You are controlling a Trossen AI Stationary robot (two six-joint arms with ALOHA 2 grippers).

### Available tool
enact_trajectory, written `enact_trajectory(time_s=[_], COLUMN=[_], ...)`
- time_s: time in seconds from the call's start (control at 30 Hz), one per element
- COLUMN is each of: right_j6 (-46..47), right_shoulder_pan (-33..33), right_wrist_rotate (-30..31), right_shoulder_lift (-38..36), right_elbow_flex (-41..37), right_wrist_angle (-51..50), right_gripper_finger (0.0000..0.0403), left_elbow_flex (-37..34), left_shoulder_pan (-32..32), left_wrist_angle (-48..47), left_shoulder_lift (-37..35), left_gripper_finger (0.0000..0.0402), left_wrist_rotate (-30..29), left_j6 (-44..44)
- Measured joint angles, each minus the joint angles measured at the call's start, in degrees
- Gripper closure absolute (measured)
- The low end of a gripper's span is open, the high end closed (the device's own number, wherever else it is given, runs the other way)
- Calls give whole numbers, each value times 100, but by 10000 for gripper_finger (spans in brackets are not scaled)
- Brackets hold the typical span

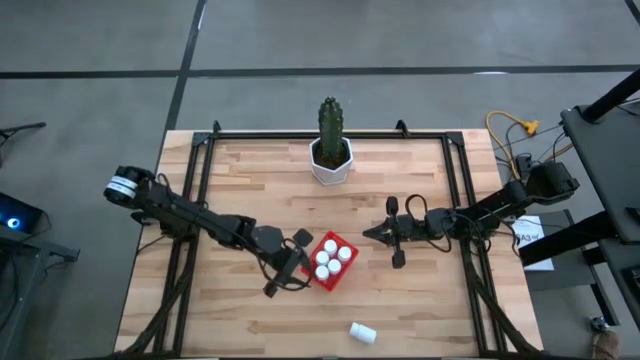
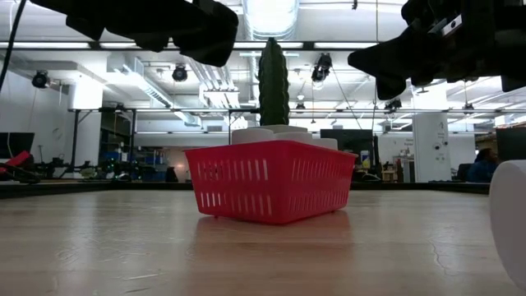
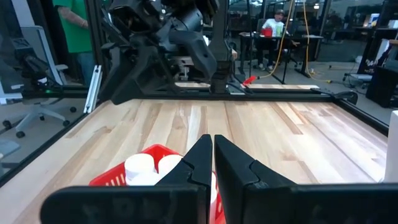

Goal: Pick and place pill bottles into a basket
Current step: Adjust the white pill bottle in the red bin

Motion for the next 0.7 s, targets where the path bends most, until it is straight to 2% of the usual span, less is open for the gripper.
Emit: enact_trajectory(time_s=[0.27,0.4,0.7], right_j6=[0,0,10], right_shoulder_pan=[1,1,1], right_wrist_rotate=[0,0,0], right_shoulder_lift=[0,0,0], right_elbow_flex=[0,0,0], right_wrist_angle=[-39,-37,-37], right_gripper_finger=[394,394,394], left_elbow_flex=[4,293,1266], left_shoulder_pan=[-63,-63,-59], left_wrist_angle=[-2,-389,-1878], left_shoulder_lift=[0,-2,308], left_gripper_finger=[347,390,401], left_wrist_rotate=[-1,-1,12], left_j6=[8,316,673])
